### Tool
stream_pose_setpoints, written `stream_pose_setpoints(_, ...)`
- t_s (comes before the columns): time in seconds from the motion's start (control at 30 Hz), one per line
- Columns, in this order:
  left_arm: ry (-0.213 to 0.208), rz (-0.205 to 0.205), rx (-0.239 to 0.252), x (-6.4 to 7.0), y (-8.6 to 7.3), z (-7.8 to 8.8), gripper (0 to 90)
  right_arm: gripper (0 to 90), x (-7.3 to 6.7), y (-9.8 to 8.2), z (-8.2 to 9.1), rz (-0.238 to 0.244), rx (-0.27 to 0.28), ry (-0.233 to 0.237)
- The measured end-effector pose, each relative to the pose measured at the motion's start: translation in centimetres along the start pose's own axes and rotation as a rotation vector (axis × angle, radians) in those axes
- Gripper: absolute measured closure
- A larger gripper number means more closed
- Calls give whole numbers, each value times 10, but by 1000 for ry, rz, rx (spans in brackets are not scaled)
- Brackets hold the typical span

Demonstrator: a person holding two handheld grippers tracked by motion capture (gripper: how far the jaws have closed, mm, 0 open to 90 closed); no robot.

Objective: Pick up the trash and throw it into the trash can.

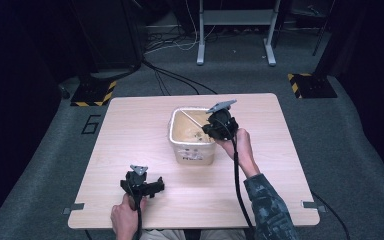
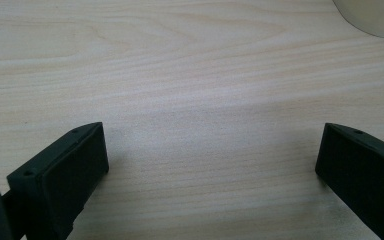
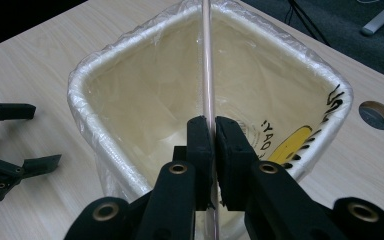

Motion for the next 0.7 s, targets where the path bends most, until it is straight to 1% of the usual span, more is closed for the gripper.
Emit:
stream_pose_setpoints(0.27, 0, -1, 0, 0, 0, 0, 1, 851, -2, 5, -6, 10, -16, 4)
stream_pose_setpoints(0.53, -2, 0, 0, 0, 0, 0, 1, 850, -2, 5, -15, 8, -45, 2)
stream_pose_setpoints(0.7, -2, 0, 0, 0, 0, 0, 1, 848, -2, 5, -17, 18, -63, 3)
Point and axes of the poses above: each handheld gripper's, and its own axes: z roughly backward along the jaws, y roughly out of its top, x roughly to its right, the point moved 3 cm from there along -z, roughly forward along the jaws, and after that the axes turned 3 degrees about z, right-handed, at the moved point
